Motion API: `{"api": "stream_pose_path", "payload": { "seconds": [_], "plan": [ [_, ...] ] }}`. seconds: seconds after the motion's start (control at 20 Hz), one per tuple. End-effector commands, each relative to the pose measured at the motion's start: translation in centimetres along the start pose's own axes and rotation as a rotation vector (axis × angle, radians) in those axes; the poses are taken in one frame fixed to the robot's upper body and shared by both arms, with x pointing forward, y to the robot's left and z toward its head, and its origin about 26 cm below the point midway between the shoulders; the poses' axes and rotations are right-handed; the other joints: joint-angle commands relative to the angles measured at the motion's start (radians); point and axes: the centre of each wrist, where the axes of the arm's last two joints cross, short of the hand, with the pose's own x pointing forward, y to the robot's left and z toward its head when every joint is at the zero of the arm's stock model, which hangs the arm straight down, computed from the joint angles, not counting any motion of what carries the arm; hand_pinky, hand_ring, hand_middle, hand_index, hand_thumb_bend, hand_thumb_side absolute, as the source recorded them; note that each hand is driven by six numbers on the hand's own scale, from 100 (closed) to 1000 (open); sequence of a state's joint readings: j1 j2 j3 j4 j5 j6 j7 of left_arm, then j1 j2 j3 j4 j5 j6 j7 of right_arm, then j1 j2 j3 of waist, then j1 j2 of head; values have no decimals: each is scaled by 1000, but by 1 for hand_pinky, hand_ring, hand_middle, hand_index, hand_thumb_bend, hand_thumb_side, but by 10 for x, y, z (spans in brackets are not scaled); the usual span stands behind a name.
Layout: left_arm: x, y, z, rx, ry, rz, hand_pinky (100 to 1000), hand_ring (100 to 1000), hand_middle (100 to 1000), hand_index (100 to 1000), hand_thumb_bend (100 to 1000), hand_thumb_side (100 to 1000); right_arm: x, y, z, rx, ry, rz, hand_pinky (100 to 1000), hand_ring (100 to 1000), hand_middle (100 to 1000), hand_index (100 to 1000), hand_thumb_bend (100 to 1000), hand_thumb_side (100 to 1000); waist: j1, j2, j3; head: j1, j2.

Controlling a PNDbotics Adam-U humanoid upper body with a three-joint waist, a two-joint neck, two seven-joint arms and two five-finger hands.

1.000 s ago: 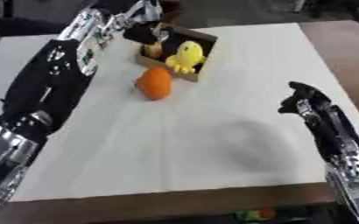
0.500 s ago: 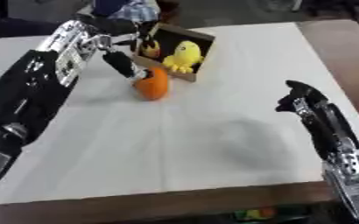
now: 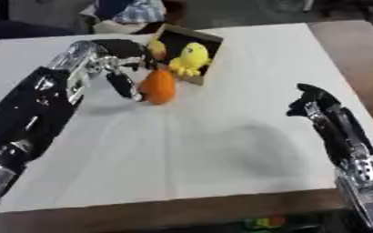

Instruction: Pick up objects on the table and place them in the box.

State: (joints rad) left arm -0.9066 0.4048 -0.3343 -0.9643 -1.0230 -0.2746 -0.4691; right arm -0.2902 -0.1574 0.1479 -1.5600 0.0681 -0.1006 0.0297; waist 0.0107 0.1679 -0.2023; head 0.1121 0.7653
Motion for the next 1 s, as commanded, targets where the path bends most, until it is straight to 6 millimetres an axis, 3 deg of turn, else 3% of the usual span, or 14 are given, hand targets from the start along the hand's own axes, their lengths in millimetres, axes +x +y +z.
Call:
{"api": "stream_pose_path", "payload": {
  "seconds": [0.05,0.35,0.45,0.8,1.0],
  "plan": [
    [-4,-1,-1,66,0,27,704,569,633,776,305,201,6,-7,-4,-7,-21,20,726,586,547,851,100,716,8,-12,-1,-1,5],
    [-3,4,2,175,-29,90,671,492,523,650,180,133,6,-7,-4,-6,-21,19,727,586,547,851,100,716,9,-13,0,-3,5],
    [-4,17,9,211,-43,84,664,487,518,655,148,138,5,-7,-3,-7,-20,20,727,586,547,851,100,717,9,-13,0,-4,5],
    [-3,89,38,320,-43,52,667,497,532,667,166,131,4,-7,-2,-5,-14,21,727,586,547,851,100,720,13,-15,-4,-5,5],
    [-7,96,26,364,81,99,664,503,539,678,168,135,4,-7,-2,-1,-13,18,727,586,547,852,100,723,14,-15,-11,-3,5]
  ]
}}
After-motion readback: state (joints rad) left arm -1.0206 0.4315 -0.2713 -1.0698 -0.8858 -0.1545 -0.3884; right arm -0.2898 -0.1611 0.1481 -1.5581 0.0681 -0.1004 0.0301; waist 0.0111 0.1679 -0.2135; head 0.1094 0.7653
